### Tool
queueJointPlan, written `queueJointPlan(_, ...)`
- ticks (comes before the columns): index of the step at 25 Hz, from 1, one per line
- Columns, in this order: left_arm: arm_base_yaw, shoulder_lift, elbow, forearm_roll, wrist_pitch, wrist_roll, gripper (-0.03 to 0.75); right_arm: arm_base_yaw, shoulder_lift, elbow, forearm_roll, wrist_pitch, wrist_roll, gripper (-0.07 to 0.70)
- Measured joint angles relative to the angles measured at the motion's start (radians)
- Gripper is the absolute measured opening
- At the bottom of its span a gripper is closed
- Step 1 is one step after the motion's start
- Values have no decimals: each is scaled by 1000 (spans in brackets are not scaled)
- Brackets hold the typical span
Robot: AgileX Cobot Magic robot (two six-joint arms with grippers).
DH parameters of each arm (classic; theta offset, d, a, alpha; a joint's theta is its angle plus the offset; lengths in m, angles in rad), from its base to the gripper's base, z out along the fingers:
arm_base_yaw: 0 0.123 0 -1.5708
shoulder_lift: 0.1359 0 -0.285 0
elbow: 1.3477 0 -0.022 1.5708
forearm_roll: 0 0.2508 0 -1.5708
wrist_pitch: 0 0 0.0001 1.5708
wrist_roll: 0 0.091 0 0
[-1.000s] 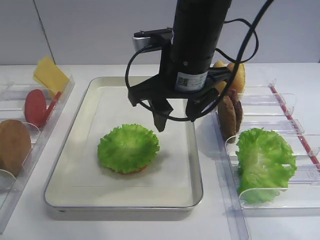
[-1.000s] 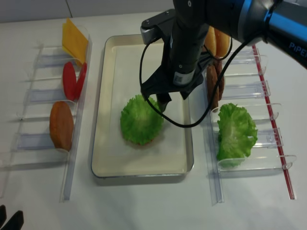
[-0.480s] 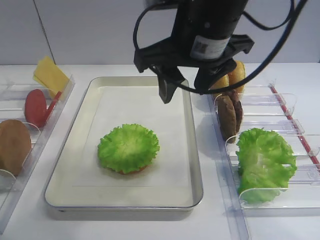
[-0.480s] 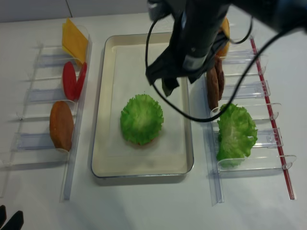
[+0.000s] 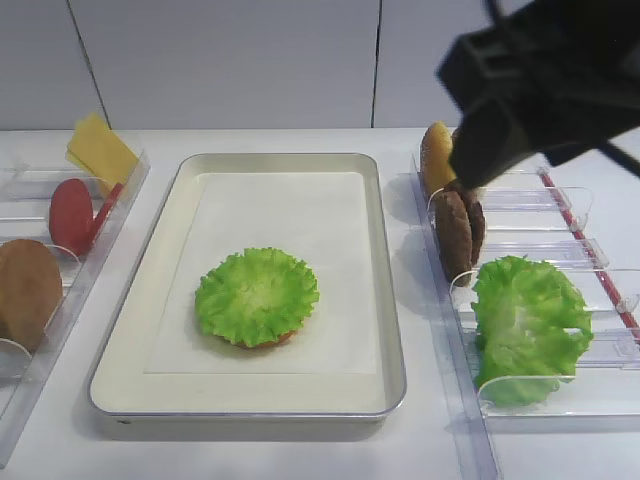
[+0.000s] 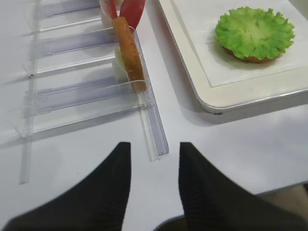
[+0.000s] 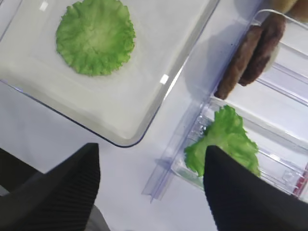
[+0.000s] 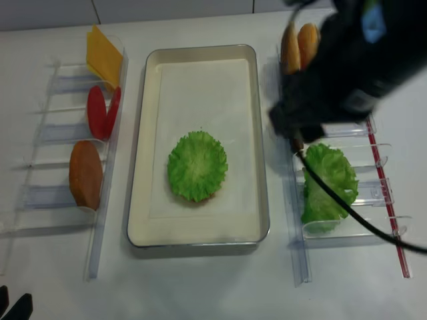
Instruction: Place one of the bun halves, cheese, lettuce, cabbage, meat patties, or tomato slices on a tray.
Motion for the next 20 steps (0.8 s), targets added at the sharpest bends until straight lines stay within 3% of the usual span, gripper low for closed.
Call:
queueJointPlan(8,0,0,0,0,0,0,232,0,-356,233,-124,14,2,471)
queueJointPlan(16,0,0,0,0,0,0,232,0,-650,383,-207,20,5,440)
queueJointPlan(20,0,0,0,0,0,0,232,-55,-806,460,-242,7,5,426)
